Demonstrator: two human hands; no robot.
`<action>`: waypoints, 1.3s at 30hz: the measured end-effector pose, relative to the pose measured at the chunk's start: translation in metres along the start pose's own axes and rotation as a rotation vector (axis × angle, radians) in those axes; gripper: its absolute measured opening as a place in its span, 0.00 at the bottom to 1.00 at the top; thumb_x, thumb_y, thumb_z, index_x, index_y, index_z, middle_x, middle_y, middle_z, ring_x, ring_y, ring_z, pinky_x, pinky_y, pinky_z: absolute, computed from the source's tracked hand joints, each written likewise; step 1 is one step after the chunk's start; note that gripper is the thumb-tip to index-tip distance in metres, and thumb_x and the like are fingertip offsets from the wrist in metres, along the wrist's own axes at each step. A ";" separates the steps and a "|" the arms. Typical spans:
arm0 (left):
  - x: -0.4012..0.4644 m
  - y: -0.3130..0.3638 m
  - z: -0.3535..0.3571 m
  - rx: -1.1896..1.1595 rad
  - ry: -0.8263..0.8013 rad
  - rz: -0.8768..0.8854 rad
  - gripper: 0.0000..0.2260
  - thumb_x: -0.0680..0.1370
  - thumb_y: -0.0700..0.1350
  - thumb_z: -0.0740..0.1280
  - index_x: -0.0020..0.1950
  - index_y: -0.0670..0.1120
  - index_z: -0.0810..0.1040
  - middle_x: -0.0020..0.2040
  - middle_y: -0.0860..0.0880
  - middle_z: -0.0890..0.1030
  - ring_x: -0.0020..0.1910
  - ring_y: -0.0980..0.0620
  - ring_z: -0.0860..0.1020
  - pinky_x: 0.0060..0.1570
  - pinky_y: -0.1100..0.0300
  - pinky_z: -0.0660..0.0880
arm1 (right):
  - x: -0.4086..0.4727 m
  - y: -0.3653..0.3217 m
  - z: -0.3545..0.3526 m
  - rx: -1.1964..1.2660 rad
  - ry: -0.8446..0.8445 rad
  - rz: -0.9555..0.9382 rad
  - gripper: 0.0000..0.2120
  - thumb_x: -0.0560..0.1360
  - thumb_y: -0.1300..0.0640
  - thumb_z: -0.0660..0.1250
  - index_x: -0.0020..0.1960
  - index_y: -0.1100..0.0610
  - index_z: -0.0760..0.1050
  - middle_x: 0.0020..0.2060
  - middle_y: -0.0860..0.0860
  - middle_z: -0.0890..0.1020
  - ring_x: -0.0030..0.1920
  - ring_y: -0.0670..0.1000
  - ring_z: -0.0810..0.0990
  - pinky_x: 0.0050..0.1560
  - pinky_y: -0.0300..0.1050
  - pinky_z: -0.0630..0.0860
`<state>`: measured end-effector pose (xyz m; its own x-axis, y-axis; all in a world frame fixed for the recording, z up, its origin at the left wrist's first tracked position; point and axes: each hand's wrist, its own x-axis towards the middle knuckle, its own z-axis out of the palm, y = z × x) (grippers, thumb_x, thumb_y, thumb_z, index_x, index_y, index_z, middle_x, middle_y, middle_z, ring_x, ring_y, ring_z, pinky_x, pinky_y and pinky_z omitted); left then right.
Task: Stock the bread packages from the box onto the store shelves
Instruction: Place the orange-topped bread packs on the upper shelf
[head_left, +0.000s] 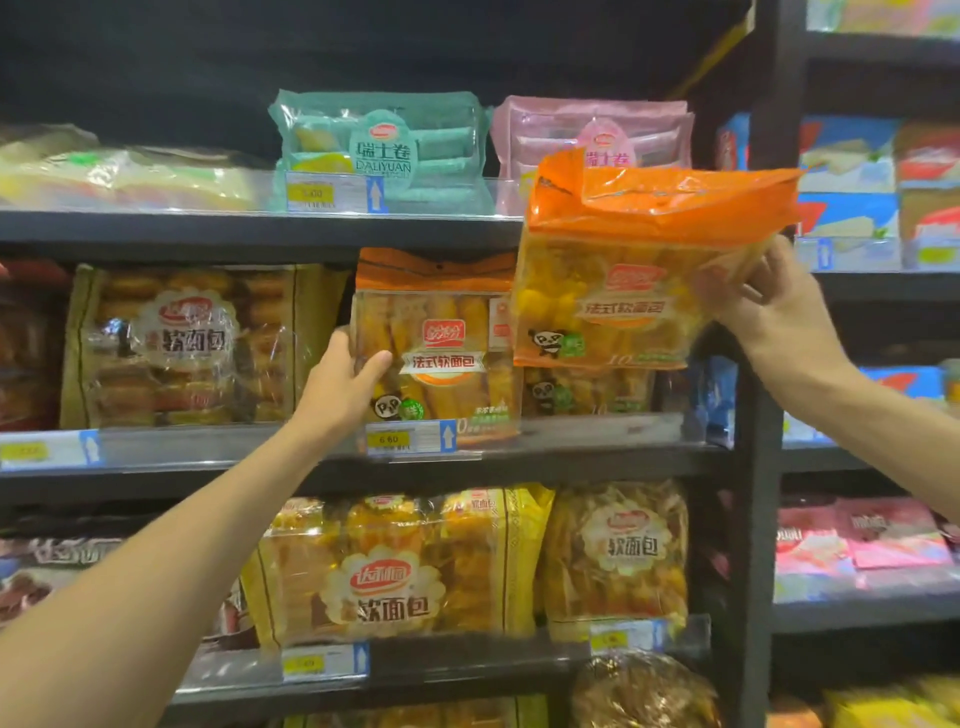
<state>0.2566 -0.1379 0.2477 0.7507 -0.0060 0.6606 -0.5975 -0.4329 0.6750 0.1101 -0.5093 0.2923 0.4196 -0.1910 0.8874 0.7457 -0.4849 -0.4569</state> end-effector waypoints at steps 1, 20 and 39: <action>0.001 -0.001 -0.001 -0.004 -0.001 -0.001 0.20 0.84 0.50 0.63 0.73 0.45 0.66 0.61 0.52 0.76 0.58 0.53 0.76 0.55 0.56 0.73 | 0.002 0.005 -0.002 -0.009 -0.005 0.002 0.21 0.79 0.55 0.72 0.68 0.59 0.71 0.58 0.47 0.83 0.60 0.44 0.83 0.56 0.37 0.80; -0.005 0.000 -0.002 0.000 0.049 0.007 0.18 0.84 0.50 0.63 0.72 0.45 0.67 0.67 0.47 0.77 0.63 0.50 0.77 0.64 0.48 0.76 | 0.006 0.069 0.021 -0.227 -0.097 0.411 0.24 0.84 0.53 0.65 0.76 0.58 0.62 0.49 0.41 0.76 0.49 0.40 0.78 0.45 0.40 0.77; -0.024 0.021 -0.006 0.122 0.057 -0.007 0.31 0.84 0.50 0.63 0.82 0.44 0.52 0.79 0.44 0.65 0.77 0.44 0.66 0.72 0.46 0.66 | -0.011 0.041 0.056 -0.380 0.030 0.607 0.39 0.85 0.50 0.61 0.84 0.58 0.41 0.79 0.54 0.66 0.76 0.58 0.69 0.69 0.54 0.71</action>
<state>0.2246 -0.1414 0.2485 0.7354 0.0475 0.6760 -0.5507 -0.5394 0.6370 0.1652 -0.4792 0.2603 0.6848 -0.5417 0.4873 0.1513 -0.5485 -0.8223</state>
